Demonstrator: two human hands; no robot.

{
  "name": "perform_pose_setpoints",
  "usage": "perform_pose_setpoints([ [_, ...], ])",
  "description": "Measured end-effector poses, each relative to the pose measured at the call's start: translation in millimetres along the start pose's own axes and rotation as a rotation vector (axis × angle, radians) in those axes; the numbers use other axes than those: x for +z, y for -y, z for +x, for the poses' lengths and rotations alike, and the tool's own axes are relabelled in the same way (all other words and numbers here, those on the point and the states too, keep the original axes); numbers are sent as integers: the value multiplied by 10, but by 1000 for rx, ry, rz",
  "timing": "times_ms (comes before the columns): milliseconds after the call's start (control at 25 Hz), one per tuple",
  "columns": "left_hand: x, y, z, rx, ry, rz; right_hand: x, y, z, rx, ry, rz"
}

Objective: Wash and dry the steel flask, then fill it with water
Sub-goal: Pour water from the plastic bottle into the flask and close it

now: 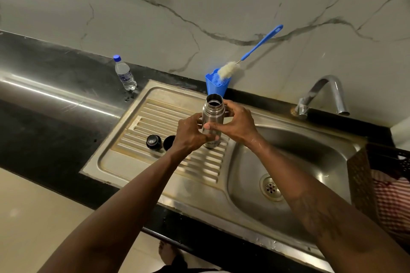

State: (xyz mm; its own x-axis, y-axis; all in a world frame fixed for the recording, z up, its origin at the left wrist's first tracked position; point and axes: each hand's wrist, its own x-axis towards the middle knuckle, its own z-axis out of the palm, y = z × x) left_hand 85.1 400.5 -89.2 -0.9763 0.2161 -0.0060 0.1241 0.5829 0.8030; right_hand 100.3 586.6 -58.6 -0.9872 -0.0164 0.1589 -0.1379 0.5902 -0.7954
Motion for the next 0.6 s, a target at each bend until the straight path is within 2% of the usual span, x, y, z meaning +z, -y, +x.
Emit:
perform_pose_setpoints([
  [160,-37,40,-8,3,47,45,-38,46,-16,17,33,-24],
  [320,-271,63,24,5,9,65,-107,227,40,-1,-12,-47],
  [440,-652,93,103,-19,-186,12,-160,583,131,-123,-65,-142],
  [600,-1289,326,402,-151,-487,57,34,999,380,-427,-180,-324],
])
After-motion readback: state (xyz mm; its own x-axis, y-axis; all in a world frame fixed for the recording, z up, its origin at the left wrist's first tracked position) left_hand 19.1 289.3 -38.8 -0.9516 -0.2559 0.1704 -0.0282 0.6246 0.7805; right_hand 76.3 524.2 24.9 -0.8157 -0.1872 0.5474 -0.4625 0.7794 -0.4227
